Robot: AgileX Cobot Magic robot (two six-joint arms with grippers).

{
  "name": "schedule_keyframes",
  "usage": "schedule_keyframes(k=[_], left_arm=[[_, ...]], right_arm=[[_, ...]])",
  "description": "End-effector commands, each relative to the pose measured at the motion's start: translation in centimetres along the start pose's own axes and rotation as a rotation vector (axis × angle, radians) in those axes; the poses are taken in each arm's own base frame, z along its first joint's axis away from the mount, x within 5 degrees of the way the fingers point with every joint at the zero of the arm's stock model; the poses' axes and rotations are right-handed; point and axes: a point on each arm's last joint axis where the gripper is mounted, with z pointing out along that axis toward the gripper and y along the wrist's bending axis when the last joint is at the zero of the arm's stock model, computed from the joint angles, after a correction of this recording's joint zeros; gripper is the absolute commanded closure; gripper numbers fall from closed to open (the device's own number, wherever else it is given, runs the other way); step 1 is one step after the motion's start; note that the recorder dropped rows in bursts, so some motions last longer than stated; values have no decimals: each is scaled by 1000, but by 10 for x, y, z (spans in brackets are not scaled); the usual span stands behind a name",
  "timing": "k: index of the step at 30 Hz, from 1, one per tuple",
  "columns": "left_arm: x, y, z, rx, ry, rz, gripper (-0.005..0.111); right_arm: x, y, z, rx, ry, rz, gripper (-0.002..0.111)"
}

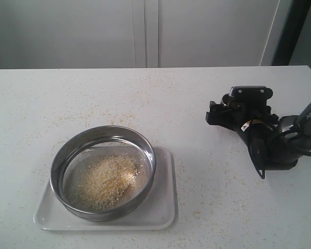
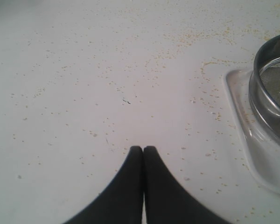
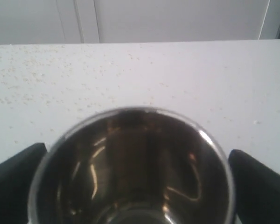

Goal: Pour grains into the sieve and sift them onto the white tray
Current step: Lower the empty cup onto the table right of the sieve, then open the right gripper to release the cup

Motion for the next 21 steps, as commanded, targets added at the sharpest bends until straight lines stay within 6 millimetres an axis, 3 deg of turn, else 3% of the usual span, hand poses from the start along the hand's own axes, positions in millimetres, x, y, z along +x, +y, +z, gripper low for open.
schedule_keyframes(k=[1, 13, 17, 21], left_arm=[[1, 0, 0, 2, 0, -19, 107], [1, 0, 0, 2, 0, -19, 107], [1, 0, 0, 2, 0, -19, 107], [1, 0, 0, 2, 0, -19, 107]], right_arm=[[-25, -1, -4, 1, -61, 0, 13], [-84, 6, -24, -19, -86, 21, 15], [-102, 7, -33, -27, -75, 28, 24], [-118, 9, -45, -36, -22, 34, 44]])
